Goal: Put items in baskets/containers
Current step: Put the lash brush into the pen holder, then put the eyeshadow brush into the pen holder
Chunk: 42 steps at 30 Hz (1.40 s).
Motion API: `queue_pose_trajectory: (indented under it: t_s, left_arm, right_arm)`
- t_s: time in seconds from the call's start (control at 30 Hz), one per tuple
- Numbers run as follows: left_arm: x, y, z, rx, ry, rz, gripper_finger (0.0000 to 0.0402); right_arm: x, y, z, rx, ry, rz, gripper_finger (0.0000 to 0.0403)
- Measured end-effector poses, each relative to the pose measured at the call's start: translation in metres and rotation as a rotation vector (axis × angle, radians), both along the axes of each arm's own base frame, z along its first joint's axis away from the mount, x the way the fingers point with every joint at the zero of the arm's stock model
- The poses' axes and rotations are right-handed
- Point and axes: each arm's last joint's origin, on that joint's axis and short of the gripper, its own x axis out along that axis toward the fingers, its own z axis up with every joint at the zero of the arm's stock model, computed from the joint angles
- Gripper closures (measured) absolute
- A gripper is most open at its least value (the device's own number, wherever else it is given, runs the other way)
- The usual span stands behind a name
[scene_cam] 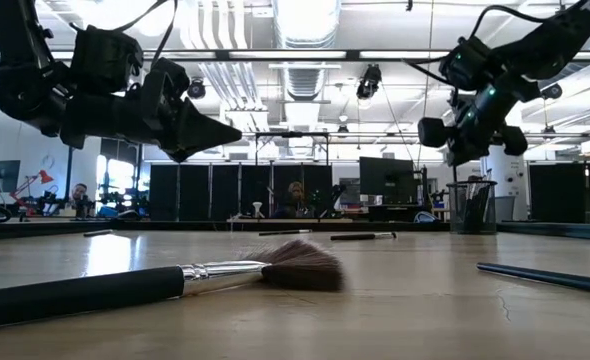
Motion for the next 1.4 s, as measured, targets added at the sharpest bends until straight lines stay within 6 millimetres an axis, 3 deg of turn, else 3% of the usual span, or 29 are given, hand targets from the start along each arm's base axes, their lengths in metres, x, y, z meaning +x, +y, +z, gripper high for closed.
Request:
queue_pose_trajectory:
  t_s: [0.53, 0.8, 0.9, 1.1, 1.4]
  left_arm:
    - [0.0, 0.0, 0.0, -0.003, 0.003, 0.0, 0.0401]
    - [0.0, 0.0, -0.001, -0.018, 0.007, 0.001, 0.0401]
    - [-0.001, 0.0, -0.002, -0.049, 0.022, 0.023, 0.0401]
    - [-0.014, 0.0, 0.009, -0.109, 0.131, 0.123, 0.0401]
    - [-0.056, 0.007, 0.057, -0.262, 0.575, 0.628, 0.0401]
  right_arm:
    - [-0.005, -0.001, -0.005, 0.049, -0.014, -0.035, 0.032]
    - [-0.001, 0.002, 0.01, 0.026, 0.022, 0.06, 0.0296]
    - [0.007, 0.013, 0.017, 0.011, 0.048, 0.199, 0.0309]
    - [0.026, 0.051, 0.021, -0.066, 0.115, 0.354, 0.0376]
    - [0.043, 0.093, 0.022, -0.163, 0.168, 0.436, 0.0392]
